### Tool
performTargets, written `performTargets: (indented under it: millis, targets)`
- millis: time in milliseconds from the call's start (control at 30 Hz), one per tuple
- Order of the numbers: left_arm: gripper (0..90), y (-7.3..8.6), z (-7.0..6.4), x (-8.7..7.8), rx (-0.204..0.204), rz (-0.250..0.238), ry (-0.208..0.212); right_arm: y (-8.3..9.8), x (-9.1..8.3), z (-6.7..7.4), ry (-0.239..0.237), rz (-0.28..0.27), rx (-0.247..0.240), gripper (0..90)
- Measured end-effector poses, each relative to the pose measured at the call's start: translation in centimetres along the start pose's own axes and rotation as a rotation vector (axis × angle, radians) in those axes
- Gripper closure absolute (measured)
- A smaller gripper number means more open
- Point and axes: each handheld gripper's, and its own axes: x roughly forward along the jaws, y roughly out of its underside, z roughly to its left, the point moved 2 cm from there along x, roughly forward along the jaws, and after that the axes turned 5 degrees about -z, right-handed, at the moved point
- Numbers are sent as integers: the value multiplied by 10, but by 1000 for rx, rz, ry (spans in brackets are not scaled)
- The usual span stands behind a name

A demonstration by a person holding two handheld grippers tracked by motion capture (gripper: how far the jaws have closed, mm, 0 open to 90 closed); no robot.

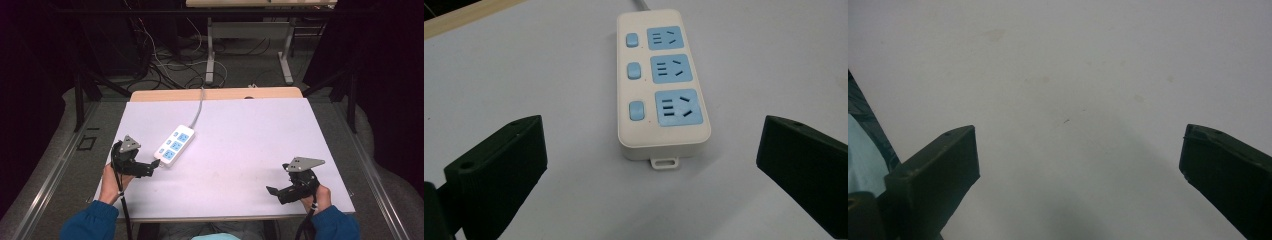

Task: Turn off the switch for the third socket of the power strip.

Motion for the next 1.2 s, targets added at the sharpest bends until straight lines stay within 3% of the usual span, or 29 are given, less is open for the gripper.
performTargets:
  millis: [433, 567, 700, 767, 867, 1200]
  targets:
    - [6, -8, 6, 17, -19, 9, -22, 0, 1, 0, 7, -10, 1, 24]
    - [65, -10, 7, 19, -20, 13, -23, 0, 1, 1, 7, -7, -3, 25]
    - [172, -10, 9, 23, -13, 19, -17, 0, 1, 1, 5, -9, -3, 26]
    - [305, -10, 10, 26, -16, 21, 0, 0, 1, 1, 4, -4, 1, 26]
    - [433, -10, 11, 30, -23, 32, 11, 0, 2, 0, 4, -4, -4, 28]
    - [779, -10, 12, 39, -16, 44, 23, 0, 2, 0, 2, 6, -1, 36]
